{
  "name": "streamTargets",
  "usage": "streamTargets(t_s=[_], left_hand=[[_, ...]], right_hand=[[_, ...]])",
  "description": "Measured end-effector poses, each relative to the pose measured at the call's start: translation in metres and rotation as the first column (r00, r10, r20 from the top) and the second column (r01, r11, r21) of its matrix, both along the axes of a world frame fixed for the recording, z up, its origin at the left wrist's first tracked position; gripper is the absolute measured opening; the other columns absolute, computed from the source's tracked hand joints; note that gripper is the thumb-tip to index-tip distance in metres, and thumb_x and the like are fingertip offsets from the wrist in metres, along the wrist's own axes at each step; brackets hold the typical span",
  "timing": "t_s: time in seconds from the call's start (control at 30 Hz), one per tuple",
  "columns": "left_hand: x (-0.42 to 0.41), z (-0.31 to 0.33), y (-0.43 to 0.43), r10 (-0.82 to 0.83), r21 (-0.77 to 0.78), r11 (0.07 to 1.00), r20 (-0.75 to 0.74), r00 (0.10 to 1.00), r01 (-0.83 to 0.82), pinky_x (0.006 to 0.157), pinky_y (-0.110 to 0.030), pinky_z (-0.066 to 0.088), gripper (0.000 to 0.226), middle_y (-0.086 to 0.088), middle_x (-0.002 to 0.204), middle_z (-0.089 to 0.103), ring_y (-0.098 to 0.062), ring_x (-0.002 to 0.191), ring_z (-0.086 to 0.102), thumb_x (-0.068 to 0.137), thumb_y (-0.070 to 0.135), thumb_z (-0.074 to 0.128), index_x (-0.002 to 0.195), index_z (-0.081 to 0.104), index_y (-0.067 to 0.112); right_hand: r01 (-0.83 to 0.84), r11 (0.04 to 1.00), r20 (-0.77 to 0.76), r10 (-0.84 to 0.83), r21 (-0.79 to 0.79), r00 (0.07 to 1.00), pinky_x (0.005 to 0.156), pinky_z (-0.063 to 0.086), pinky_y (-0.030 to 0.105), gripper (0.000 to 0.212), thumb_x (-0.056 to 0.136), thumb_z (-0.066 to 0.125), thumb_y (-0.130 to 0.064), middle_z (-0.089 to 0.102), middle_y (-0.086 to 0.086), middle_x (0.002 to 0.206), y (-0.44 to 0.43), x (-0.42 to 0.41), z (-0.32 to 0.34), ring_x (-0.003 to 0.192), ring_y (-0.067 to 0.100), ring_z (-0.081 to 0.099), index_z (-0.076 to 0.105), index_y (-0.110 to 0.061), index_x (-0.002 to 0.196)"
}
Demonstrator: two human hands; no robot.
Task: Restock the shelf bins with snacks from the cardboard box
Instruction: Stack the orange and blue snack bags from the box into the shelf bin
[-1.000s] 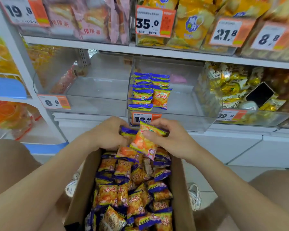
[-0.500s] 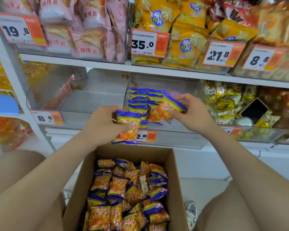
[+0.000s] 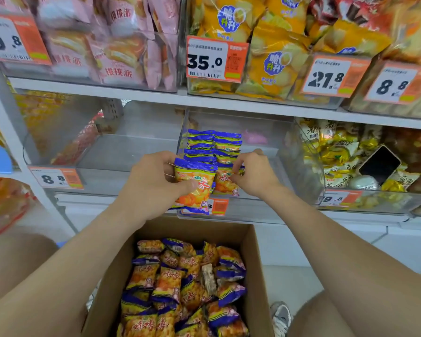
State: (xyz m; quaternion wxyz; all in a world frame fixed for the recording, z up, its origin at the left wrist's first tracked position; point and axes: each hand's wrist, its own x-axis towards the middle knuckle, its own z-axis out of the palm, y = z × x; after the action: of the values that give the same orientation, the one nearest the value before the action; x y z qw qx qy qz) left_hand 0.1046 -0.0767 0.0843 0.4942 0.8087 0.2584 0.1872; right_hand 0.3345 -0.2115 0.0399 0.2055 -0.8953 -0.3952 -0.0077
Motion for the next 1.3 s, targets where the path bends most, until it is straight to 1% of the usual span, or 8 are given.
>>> streamTargets(t_s=[0.17,0.23,0.33,0.47,0.57,0.83,1.13,1.3], left_hand=[[-0.004,0.0,-0.004,-0.016,0.038,0.999,0.035,0.999,0.015,0.07,-0.024,0.063,0.031,0.014,0.097,0.078,-0.001,0.087,0.075,0.082,0.033,0.088,0.107,0.07,0.032],[-0.004,0.002,-0.006,-0.018,0.05,0.999,0.051,0.999,0.015,0.066,-0.019,0.06,0.03,0.016,0.095,0.077,0.002,0.086,0.074,0.082,0.034,0.088,0.107,0.071,0.034],[0.0,0.004,-0.011,-0.033,0.066,0.997,0.1,0.994,0.027,0.061,-0.014,0.057,0.035,0.016,0.093,0.075,0.003,0.086,0.072,0.08,0.035,0.089,0.11,0.07,0.033],[0.005,0.0,-0.017,-0.021,0.127,0.992,0.141,0.99,0.003,0.064,-0.015,0.057,0.055,0.015,0.106,0.069,0.004,0.089,0.068,0.083,0.042,0.085,0.129,0.057,0.031],[0.005,-0.009,-0.018,-0.049,0.408,0.913,0.101,0.994,0.004,0.077,-0.025,0.058,0.045,0.016,0.106,0.065,-0.002,0.09,0.065,0.093,0.031,0.077,0.132,0.054,0.03],[0.008,-0.024,-0.027,-0.196,0.773,0.547,-0.254,0.947,0.32,0.109,-0.035,0.047,0.042,0.004,0.14,0.057,-0.018,0.132,0.05,0.102,0.023,0.063,0.142,0.055,0.025],[0.008,-0.03,-0.025,-0.185,0.753,0.538,-0.333,0.925,0.379,0.114,-0.034,0.044,0.046,0.005,0.148,0.053,-0.015,0.139,0.044,0.105,0.022,0.059,0.15,0.048,0.026],[-0.002,-0.023,-0.021,-0.202,0.738,0.627,-0.156,0.967,0.25,0.089,-0.028,0.054,0.015,0.008,0.118,0.06,-0.009,0.113,0.054,0.101,0.023,0.062,0.116,0.063,0.025]], right_hand=[[-0.028,0.997,0.063,0.024,0.066,0.998,0.076,0.039,0.033,0.026,0.097,0.071,-0.04,0.057,0.0,0.074,-0.004,-0.015,0.02,0.088,0.013,0.052,0.08,-0.018,0.088],[-0.111,0.934,-0.206,0.19,0.341,0.96,0.066,0.042,0.031,0.04,0.101,0.061,-0.051,0.062,-0.009,0.068,-0.012,-0.038,0.046,0.068,0.004,0.054,0.079,-0.016,0.096],[-0.26,0.853,-0.473,0.476,0.452,0.741,0.078,0.06,0.033,0.03,0.092,0.073,-0.04,0.076,-0.011,0.105,-0.026,-0.066,0.064,0.094,0.014,0.072,0.074,-0.024,0.118],[-0.152,0.864,-0.465,0.397,0.48,0.791,0.081,0.061,0.033,0.031,0.083,0.087,-0.019,0.079,-0.006,0.106,-0.036,-0.049,0.056,0.093,0.015,0.076,0.074,-0.024,0.111],[0.016,0.824,-0.384,0.247,0.566,0.889,0.07,0.056,0.025,0.028,0.085,0.087,-0.015,0.08,-0.002,0.098,-0.045,-0.022,0.056,0.08,0.006,0.074,0.074,-0.016,0.109],[-0.019,0.999,-0.118,0.015,-0.032,0.993,0.076,0.043,0.02,0.033,0.078,0.093,-0.029,0.074,-0.001,0.1,-0.033,-0.013,0.021,0.096,0.013,0.069,0.075,-0.017,0.104],[0.017,0.995,-0.143,-0.03,-0.094,0.989,0.085,0.053,0.033,0.044,0.073,0.095,-0.042,0.066,-0.002,0.105,-0.012,-0.018,0.012,0.103,0.02,0.064,0.074,-0.02,0.105],[0.048,0.992,0.047,-0.053,0.115,0.997,0.073,0.054,0.032,0.02,0.086,0.081,-0.036,0.067,-0.007,0.085,-0.024,-0.036,0.042,0.078,0.009,0.063,0.074,-0.02,0.098]])
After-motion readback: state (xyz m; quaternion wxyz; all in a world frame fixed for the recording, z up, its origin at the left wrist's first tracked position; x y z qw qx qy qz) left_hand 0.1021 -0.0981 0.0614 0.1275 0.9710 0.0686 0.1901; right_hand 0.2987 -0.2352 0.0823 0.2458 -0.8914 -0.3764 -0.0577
